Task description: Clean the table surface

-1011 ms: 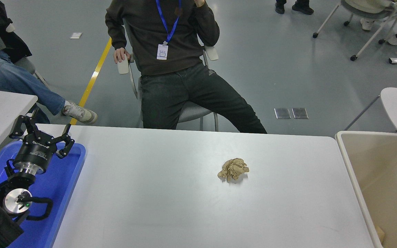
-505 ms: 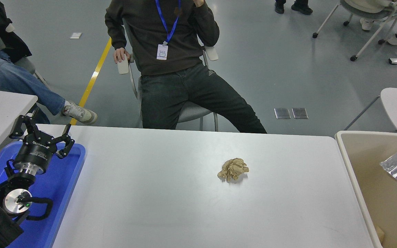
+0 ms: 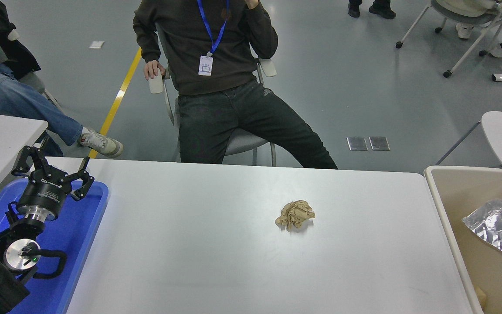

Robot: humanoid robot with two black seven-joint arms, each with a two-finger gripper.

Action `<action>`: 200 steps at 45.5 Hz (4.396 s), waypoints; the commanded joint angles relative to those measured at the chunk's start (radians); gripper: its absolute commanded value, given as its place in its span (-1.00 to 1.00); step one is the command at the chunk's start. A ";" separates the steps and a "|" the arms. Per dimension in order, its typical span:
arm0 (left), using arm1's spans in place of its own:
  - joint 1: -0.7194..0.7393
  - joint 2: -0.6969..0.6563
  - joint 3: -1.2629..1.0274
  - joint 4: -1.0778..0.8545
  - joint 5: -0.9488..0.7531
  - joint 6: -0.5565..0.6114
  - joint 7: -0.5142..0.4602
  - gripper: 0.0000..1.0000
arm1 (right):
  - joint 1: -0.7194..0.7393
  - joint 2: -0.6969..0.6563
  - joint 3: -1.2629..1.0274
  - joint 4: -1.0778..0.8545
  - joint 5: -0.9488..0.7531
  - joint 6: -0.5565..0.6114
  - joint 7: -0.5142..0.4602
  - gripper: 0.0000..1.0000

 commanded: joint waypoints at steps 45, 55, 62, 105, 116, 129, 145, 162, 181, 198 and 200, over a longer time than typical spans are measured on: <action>0.000 0.000 0.000 0.001 0.000 0.000 0.000 1.00 | 0.108 -0.005 0.002 0.004 0.002 -0.190 -0.006 0.95; 0.000 0.000 0.000 -0.001 0.000 0.000 0.001 1.00 | 0.264 -0.132 0.087 0.103 0.071 -0.147 -0.007 0.96; 0.000 0.000 0.000 -0.001 0.000 0.000 0.001 1.00 | 0.372 -0.241 0.119 0.197 0.080 -0.142 -0.004 0.96; 0.000 0.000 0.000 -0.001 0.000 0.000 0.000 1.00 | 0.484 -0.351 0.887 0.773 0.134 -0.142 0.008 0.96; 0.000 0.000 0.000 -0.001 0.000 0.000 0.000 1.00 | 0.486 -0.236 1.032 0.784 0.149 -0.142 0.010 0.96; 0.000 0.000 0.000 0.001 0.000 0.000 0.000 1.00 | 0.404 -0.160 1.088 0.898 0.175 -0.056 0.275 0.97; 0.000 0.000 0.000 -0.001 0.000 0.000 0.000 1.00 | 0.222 -0.023 1.078 0.921 0.166 -0.043 0.526 0.97; 0.000 0.000 0.000 0.001 0.000 0.000 0.000 1.00 | 0.071 0.034 1.067 0.907 0.163 -0.043 0.576 0.97; 0.000 0.000 0.000 0.001 0.000 0.000 0.000 1.00 | -0.056 0.083 1.064 0.889 0.161 -0.043 0.639 0.97; 0.002 0.000 -0.002 0.001 0.000 0.000 0.000 1.00 | -0.111 0.104 1.062 0.886 0.161 -0.043 0.668 0.97; 0.000 0.000 0.000 -0.001 0.000 0.000 0.000 1.00 | -0.116 0.104 1.062 0.893 0.161 -0.043 0.669 0.97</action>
